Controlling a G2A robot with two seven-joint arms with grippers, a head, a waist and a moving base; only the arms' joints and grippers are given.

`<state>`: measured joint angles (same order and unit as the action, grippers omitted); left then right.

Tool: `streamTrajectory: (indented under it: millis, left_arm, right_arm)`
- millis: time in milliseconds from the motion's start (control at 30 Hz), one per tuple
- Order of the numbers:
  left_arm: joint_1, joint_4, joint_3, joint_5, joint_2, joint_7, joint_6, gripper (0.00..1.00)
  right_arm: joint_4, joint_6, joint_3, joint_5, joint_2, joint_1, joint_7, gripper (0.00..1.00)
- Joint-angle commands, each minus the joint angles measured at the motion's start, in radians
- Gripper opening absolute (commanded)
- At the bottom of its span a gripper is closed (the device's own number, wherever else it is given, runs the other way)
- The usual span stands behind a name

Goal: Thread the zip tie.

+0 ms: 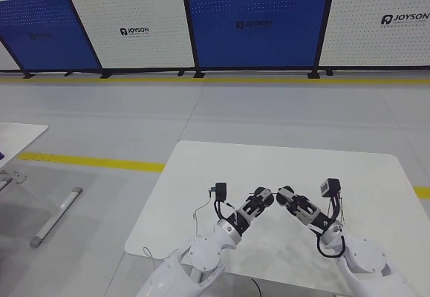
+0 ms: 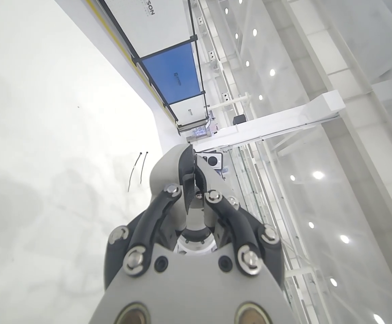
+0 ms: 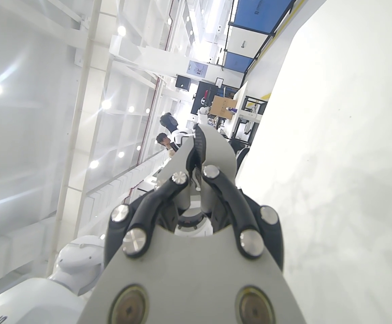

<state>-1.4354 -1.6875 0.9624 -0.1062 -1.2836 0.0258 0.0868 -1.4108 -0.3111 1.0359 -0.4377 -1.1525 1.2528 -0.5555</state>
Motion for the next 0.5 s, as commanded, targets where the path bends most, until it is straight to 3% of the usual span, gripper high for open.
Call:
streamTrajectory:
  millis: [0,467]
  left_arm:
    - [0.000,0.000,0.000,0.003,0.000,-0.002,0.000,0.00]
    - [0.002,0.004,0.008,0.012,-0.002,-0.002,-0.016,0.00]
  right_arm:
    - [0.001,0.005,0.001,0.001,-0.001,-0.001,-0.005,0.00]
    - [0.002,0.013,0.003,0.007,-0.002,-0.003,-0.010,0.00]
